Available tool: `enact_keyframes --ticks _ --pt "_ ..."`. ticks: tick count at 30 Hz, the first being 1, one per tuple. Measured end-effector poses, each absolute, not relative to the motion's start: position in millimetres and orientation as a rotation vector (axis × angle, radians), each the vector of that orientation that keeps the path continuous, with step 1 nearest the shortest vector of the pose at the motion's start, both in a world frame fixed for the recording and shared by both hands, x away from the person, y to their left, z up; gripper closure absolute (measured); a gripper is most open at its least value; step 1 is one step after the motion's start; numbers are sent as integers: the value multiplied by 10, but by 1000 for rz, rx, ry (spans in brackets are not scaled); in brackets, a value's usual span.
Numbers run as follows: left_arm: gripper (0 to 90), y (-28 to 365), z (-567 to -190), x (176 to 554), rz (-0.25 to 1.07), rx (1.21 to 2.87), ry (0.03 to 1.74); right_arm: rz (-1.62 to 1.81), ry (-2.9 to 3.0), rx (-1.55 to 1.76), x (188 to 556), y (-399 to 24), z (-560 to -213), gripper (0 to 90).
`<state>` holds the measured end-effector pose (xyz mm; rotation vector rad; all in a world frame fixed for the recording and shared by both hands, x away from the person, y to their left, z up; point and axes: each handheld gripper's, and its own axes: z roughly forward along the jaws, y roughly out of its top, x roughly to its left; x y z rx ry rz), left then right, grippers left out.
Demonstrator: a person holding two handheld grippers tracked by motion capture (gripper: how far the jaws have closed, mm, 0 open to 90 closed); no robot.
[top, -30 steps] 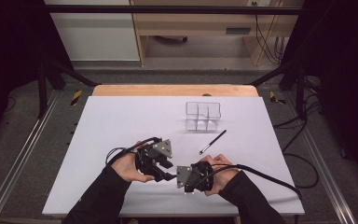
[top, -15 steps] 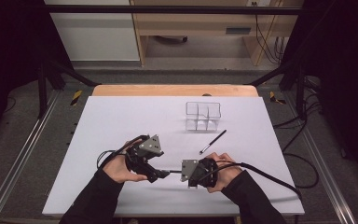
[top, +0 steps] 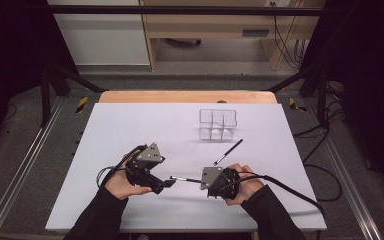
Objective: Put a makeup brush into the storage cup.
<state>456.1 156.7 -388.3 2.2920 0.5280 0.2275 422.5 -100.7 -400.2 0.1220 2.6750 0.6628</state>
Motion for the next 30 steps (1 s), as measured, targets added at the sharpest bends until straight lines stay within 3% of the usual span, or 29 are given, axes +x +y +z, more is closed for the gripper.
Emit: enact_keyframes --ticks 30 --pt "153 1662 -4065 4466 290 2107 679 951 2549 407 4243 -1205 -4219 835"
